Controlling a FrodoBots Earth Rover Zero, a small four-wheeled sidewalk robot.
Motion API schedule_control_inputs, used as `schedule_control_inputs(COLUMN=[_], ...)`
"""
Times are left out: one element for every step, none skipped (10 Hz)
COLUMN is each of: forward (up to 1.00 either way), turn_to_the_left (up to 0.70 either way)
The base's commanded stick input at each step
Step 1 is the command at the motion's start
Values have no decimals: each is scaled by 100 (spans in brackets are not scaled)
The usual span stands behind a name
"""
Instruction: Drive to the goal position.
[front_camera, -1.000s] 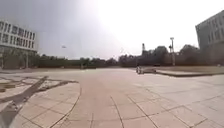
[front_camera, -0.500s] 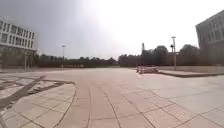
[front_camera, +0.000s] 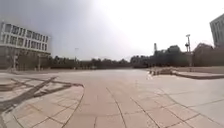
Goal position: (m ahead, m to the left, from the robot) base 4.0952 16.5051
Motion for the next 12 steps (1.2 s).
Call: schedule_control_inputs(forward=[70, 70, 70, 70, 70, 70, 70, 70, 70, 70, 70, 70], turn_to_the_left=[0, 0, 0, 0, 0, 0, 0, 0, 0, 0, 0, 0])
